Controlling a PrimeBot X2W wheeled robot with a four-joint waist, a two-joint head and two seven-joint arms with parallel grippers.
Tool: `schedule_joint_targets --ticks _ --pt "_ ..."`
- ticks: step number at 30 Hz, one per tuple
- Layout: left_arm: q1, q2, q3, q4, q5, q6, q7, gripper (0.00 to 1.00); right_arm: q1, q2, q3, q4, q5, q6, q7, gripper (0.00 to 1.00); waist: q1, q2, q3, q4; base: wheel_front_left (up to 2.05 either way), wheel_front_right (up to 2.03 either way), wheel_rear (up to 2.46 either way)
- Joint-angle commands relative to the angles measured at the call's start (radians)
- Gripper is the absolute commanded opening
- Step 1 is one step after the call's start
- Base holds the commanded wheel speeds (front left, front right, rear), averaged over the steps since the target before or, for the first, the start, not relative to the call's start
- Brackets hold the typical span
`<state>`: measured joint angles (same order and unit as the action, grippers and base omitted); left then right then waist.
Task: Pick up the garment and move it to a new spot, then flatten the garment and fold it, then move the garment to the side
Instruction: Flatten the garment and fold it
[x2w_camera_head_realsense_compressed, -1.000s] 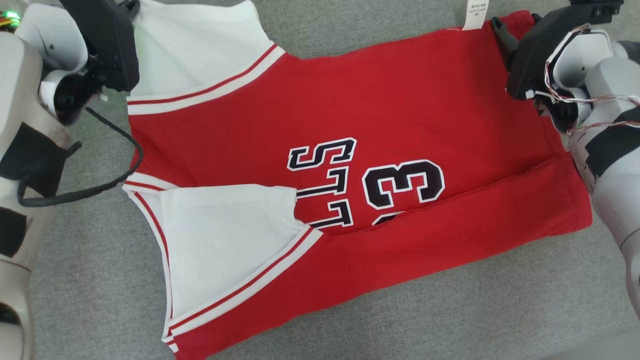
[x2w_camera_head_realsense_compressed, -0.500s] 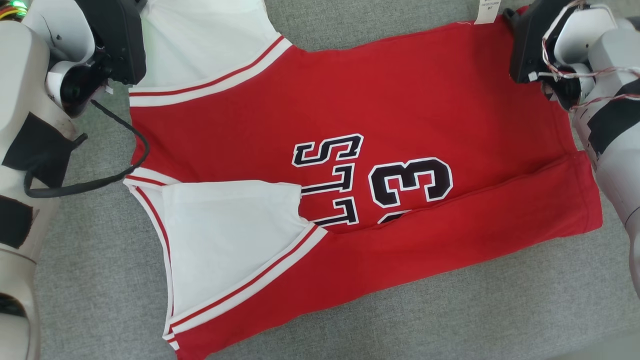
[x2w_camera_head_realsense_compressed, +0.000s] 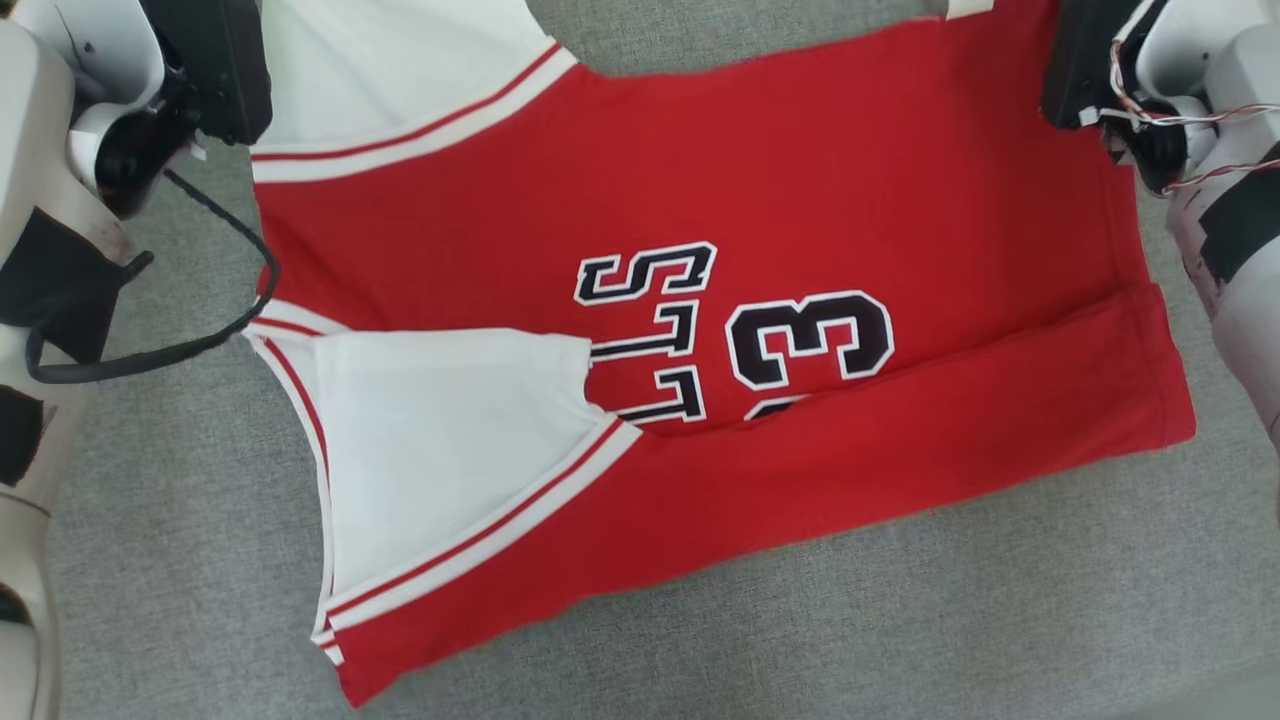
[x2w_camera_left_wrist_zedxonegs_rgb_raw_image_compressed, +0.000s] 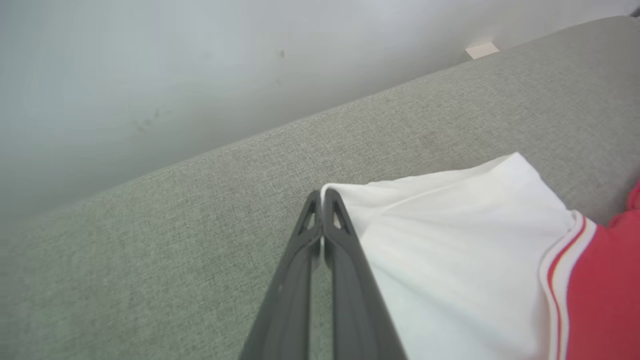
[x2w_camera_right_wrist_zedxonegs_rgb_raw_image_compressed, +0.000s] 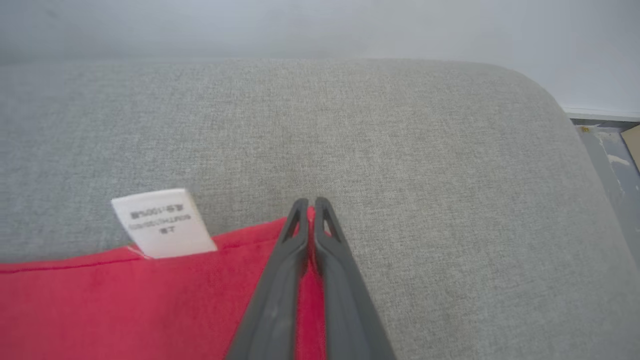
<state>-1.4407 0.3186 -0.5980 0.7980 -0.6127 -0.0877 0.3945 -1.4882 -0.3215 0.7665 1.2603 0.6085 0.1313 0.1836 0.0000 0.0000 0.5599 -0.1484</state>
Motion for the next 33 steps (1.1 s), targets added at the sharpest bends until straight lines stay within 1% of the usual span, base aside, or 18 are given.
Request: schedule_joint_targets --ticks 1,4,7,9,13,19,22,24,28,32,33 --pt "-0.013 0.011 -0.004 -0.002 0.017 -0.004 -0.013 0.0 -0.002 -0.005 -0.002 0.0 0.008 -0.001 -0.016 0.0 0.0 0.0 -0.001 0.002 0.0 0.0 0.0" --pt "-0.018 0.007 0.0 -0.003 0.02 0.006 -0.052 0.0 0.015 -0.017 -0.014 -0.01 0.028 -0.001 -0.068 0.0 0.0 0.0 -0.006 0.008 0.0 0.0 0.0" --pt "-0.011 0.002 0.002 0.003 0.01 0.005 -0.067 0.0 0.043 -0.032 -0.027 -0.035 0.065 -0.001 -0.101 0.0 0.0 0.0 -0.016 0.016 0.0 0.0 0.0" --pt "0.002 0.003 0.003 0.002 0.003 0.001 -0.076 0.0 0.07 -0.039 -0.037 -0.066 0.109 -0.001 -0.106 0.0 0.0 0.0 -0.027 0.021 0.0 0.0 0.0" --pt "0.042 0.02 0.006 -0.024 -0.01 -0.005 -0.099 0.0 0.136 -0.079 -0.028 -0.141 0.181 -0.001 -0.099 0.0 0.0 0.0 -0.055 0.027 0.0 0.0 0.0" --pt "0.144 0.059 0.031 -0.141 -0.067 -0.011 -0.102 0.0 0.24 -0.15 0.0 -0.272 0.295 -0.001 -0.096 0.0 0.0 0.0 -0.099 0.037 0.0 0.0 0.0" --pt "0.216 0.083 0.044 -0.24 -0.088 0.006 -0.091 0.0 0.288 -0.194 0.02 -0.337 0.348 -0.001 -0.095 0.0 0.0 0.0 -0.119 0.045 0.0 0.0 0.0" --pt "0.268 0.099 0.055 -0.315 -0.108 0.025 -0.08 0.0 0.319 -0.224 0.034 -0.38 0.38 -0.001 -0.096 0.0 0.0 0.0 -0.129 0.051 0.0 0.0 0.0" --pt "0.386 0.133 0.075 -0.486 -0.145 0.077 -0.05 0.0 0.384 -0.281 0.066 -0.471 0.444 -0.001 -0.104 0.0 0.0 0.0 -0.146 0.061 0.0 0.0 0.0" --pt "0.512 0.171 0.094 -0.674 -0.185 0.142 -0.015 0.0 0.437 -0.334 0.092 -0.542 0.49 -0.001 -0.121 0.0 0.0 0.0 -0.157 0.062 0.0 0.0 0.0" --pt "0.512 0.171 0.094 -0.674 -0.185 0.142 -0.015 0.0 0.437 -0.334 0.092 -0.542 0.49 -0.001 -0.121 0.0 0.0 0.0 -0.157 0.062 0.0 0.0 0.0"
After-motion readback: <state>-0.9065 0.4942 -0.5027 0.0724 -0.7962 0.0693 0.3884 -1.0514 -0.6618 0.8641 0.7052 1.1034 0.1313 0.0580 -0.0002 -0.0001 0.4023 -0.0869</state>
